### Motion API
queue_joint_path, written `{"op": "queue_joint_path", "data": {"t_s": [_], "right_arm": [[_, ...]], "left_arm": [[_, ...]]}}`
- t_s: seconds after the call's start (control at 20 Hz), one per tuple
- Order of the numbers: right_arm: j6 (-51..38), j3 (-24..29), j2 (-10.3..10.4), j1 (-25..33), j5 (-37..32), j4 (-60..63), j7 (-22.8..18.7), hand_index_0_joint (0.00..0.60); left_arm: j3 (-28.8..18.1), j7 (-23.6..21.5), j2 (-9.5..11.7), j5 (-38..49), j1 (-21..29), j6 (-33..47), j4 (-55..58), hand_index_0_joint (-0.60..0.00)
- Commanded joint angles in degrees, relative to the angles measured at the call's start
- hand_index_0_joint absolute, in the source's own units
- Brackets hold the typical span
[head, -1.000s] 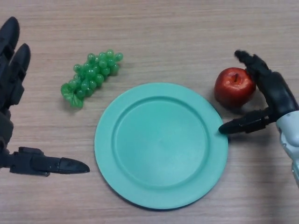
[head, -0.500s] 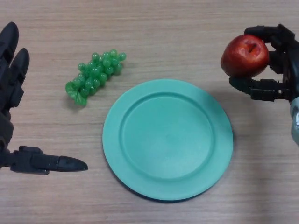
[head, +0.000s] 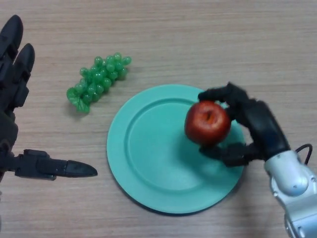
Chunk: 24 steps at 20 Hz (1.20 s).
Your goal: Pick up the red apple and place it on the plate
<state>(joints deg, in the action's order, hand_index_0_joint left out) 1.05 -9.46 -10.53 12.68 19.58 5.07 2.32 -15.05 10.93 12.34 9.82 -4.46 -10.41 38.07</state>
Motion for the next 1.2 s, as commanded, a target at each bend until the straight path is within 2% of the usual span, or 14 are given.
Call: {"op": "queue_joint_path", "data": {"t_s": [0.05,0.15,0.2,0.25,0.3,0.35,0.4,0.55,0.65,0.9,1.05,1.2], "right_arm": [[-10.4,0.09,-0.38,3.63,5.89,1.54,-6.77,0.6],[-10.46,-1.44,-0.36,3.9,9.53,2.69,-8.78,0.6],[-10.16,-1.6,-0.36,3.89,9.65,2.53,-8.69,0.5],[-9.6,-1.99,-0.36,3.79,9.53,2.03,-8.33,0.351],[-8.81,-2.43,-0.36,3.57,8.96,1.08,-7.64,0.251],[-6.89,-3.14,-0.35,3.01,7.2,-1.46,-5.93,0.101],[-3.18,-3.16,-0.35,1.86,3.92,-7.23,-2.64,0.004],[3.7,0.8,-0.35,-0.42,-1.57,-19.69,3.77,0.0],[5.51,5.68,-0.35,-1.47,-6.02,-26.3,5.68,0.0],[8.56,14.66,-3.87,-9.16,-20.43,-39.66,8.14,0.0],[7.91,17.17,-3.71,-12.48,-26.07,-45.43,8.93,0.0],[4.28,17.18,-2.66,-15.44,-27.57,-48.79,7.26,0.0]], "left_arm": [[-1.7,-1.72,1.97,1.76,1.05,4.26,4.69,0.0],[-2.32,-1.34,1.81,2.53,0.49,4.3,5.27,0.0],[-2.38,-1.27,1.79,2.54,0.42,4.32,5.26,0.0],[-2.49,-1.16,1.73,2.49,0.28,4.43,5.2,0.0],[-2.58,-1.12,1.67,2.29,0.16,4.53,5.15,0.0],[-2.6,-1.12,1.53,1.67,-0.03,4.85,5.05,0.0],[-2.21,-1.35,1.42,0.25,-0.11,5.14,5.18,0.0],[-0.41,-1.45,1.34,-1.88,0.2,3.72,6.23,0.0],[0.42,-1.13,1.39,-2.47,0.44,3.45,6.56,0.0],[0.72,-0.88,1.59,-1.86,1.15,3.45,5.72,0.0],[3.15,-1.56,1.45,-4.06,1.35,4.28,3.43,0.0],[3.82,-0.88,1.28,-4.18,0.74,3.19,4.58,0.0]]}}
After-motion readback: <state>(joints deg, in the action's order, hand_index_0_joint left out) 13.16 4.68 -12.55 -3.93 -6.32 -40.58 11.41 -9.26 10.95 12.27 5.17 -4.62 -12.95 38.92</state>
